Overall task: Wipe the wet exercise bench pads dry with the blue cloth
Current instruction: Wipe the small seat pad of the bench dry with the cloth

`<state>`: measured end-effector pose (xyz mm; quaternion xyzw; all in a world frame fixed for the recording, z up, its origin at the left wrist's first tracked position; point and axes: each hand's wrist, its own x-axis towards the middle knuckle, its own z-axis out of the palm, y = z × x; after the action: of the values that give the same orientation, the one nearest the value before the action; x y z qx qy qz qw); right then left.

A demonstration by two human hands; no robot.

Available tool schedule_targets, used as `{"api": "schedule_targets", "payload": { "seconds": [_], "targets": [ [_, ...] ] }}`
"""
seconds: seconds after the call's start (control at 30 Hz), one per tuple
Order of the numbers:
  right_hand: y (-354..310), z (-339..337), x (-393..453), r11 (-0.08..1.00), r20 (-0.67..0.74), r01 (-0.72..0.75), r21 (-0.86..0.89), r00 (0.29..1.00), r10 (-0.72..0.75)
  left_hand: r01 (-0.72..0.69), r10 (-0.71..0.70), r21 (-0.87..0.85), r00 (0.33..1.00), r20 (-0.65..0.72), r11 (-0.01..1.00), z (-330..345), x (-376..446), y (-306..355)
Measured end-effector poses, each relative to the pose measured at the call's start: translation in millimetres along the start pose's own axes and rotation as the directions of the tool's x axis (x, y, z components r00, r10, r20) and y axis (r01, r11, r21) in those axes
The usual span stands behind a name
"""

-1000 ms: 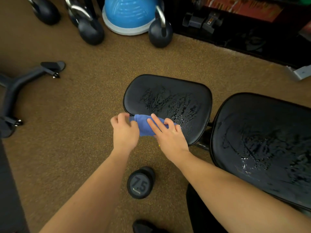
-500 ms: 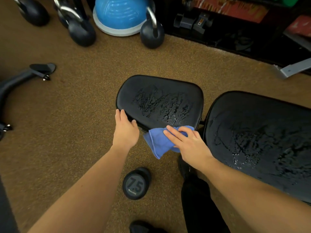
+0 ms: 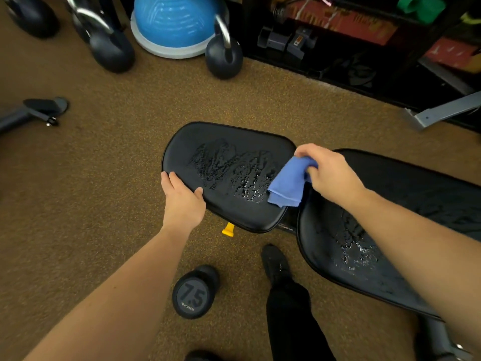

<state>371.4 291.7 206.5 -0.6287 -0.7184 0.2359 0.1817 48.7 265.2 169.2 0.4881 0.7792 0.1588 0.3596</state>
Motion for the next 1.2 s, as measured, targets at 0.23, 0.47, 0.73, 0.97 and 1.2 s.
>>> {"api": "schedule_targets", "payload": {
  "seconds": [0.23, 0.47, 0.73, 0.97, 1.2],
  "targets": [
    [-3, 59, 10, 0.981, 0.176, -0.050, -0.189, 0.981, 0.084, -0.004, 0.003, 0.031, 0.999, 0.034, 0.999, -1, 7, -5],
    [-4, 86, -35, 0.974, -0.029, 0.025, -0.225, 0.999, -0.032, -0.035, 0.020, 0.120, 0.992, 0.125, 0.992, -10, 12, -14],
    [-27, 97, -71, 0.912, 0.071, 0.261, -0.315, 0.965, -0.252, -0.018, -0.001, 0.158, 0.992, 0.124, 0.987, -13, 14, -7],
    [-26, 96, -71, 0.848, 0.279, 0.430, -0.311, 0.894, -0.351, -0.074, 0.040, 0.293, 0.992, 0.121, 0.953, -21, 22, 2],
    [-14, 88, -44, 0.896, 0.206, 0.234, -0.379, 0.965, -0.165, -0.110, 0.074, 0.301, 0.989, 0.126, 0.947, -24, 21, -5]
  ]
}}
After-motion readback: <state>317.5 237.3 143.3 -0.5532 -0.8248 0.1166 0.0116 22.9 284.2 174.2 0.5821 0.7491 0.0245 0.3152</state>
